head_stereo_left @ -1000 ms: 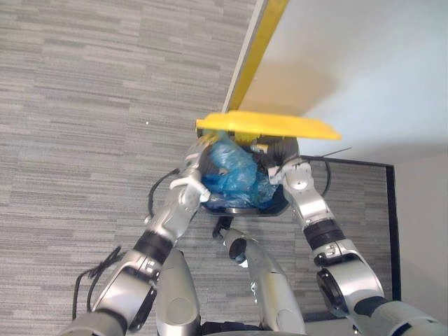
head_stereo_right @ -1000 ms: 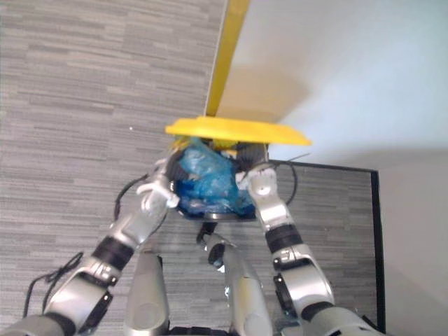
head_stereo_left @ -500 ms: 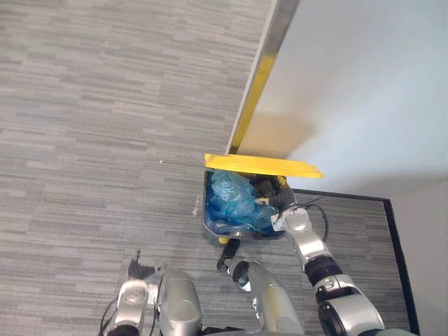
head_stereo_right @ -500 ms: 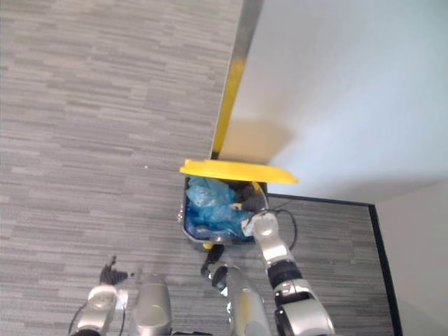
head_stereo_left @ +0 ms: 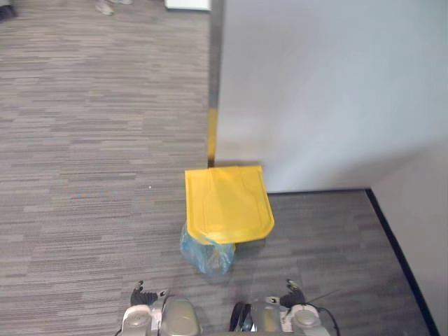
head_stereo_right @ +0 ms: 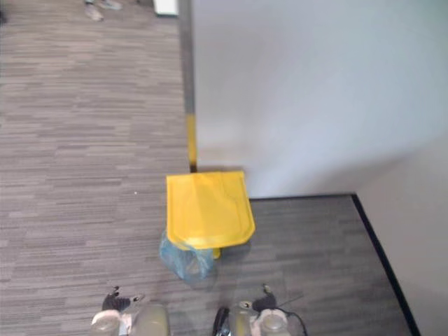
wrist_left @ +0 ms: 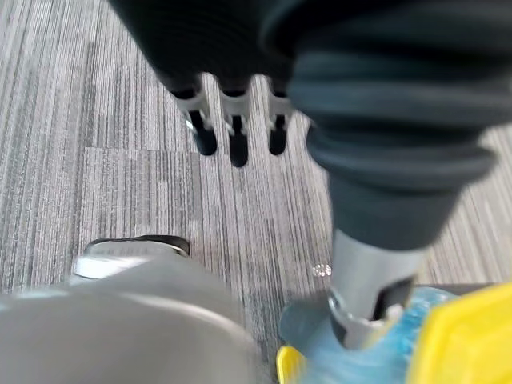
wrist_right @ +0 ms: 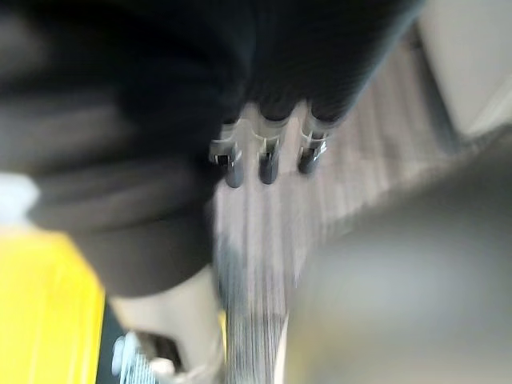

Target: Gather rubbish on tea table into small bin, then transfer packed bag to large trash can.

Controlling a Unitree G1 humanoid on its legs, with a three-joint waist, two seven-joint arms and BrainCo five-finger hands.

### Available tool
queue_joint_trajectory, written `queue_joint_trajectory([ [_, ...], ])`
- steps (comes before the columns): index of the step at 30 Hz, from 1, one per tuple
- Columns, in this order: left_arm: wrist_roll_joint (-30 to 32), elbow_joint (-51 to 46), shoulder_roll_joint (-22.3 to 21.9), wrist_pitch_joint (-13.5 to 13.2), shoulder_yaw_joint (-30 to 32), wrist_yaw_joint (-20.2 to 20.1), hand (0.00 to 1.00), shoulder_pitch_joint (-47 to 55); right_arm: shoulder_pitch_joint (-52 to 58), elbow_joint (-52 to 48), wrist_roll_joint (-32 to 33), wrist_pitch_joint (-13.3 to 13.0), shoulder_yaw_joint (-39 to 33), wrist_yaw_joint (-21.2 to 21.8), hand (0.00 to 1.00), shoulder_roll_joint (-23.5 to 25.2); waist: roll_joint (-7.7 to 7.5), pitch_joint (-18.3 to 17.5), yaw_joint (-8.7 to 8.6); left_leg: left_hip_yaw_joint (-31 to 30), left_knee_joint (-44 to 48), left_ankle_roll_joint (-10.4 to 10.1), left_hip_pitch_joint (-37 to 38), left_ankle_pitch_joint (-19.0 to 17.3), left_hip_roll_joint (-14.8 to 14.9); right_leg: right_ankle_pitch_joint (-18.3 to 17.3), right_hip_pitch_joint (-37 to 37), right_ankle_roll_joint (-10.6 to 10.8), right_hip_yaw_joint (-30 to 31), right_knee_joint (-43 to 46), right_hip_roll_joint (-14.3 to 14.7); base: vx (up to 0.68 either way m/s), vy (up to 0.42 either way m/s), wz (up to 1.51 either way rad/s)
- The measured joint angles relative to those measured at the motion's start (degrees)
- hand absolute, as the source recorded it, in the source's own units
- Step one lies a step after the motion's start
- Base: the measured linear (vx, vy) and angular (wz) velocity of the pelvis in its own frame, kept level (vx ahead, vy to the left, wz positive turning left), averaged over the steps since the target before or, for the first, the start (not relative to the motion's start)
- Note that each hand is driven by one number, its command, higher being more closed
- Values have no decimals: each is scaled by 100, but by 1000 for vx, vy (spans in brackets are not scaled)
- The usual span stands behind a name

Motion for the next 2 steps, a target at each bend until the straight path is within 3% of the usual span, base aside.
queue_joint_trajectory([
  [2, -121, 12, -90, -33, 8, -4, 0, 13, -22, 137, 3, 16, -11, -2, 0, 49, -13, -128, 1, 69, -247, -175, 124, 168, -33, 134, 87, 57, 26, -226, -2, -7, 67, -3],
])
